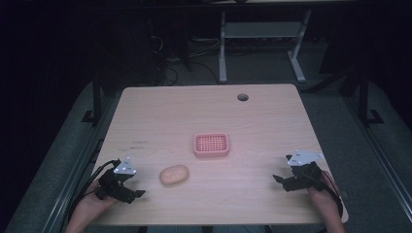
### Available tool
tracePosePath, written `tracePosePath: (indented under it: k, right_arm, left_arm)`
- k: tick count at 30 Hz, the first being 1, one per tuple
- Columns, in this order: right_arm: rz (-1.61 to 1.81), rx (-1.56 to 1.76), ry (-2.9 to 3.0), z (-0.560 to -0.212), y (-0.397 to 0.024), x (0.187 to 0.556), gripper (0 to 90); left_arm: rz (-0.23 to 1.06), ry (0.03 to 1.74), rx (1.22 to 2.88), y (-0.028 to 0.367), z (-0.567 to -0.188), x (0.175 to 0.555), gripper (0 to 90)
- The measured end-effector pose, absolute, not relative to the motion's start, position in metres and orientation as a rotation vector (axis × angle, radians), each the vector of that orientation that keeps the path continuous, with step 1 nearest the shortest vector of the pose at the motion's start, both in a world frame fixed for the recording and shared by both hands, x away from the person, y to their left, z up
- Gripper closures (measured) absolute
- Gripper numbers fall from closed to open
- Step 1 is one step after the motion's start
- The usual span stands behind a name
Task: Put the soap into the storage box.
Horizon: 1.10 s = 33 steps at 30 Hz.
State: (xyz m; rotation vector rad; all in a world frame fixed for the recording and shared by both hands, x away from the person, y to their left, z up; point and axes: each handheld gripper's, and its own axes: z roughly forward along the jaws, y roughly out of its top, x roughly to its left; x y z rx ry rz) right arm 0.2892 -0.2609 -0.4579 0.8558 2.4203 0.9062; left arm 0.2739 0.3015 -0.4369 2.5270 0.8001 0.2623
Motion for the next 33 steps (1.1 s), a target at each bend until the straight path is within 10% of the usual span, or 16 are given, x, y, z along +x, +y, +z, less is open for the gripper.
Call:
tracePosePath:
  k: [33]
  right_arm:
    - [0.918,0.861,2.402,-0.456,-0.261,0.285,14.0]
  left_arm:
    - [0.249,0.742,2.611,0.291,-0.428,0.283,21.3]
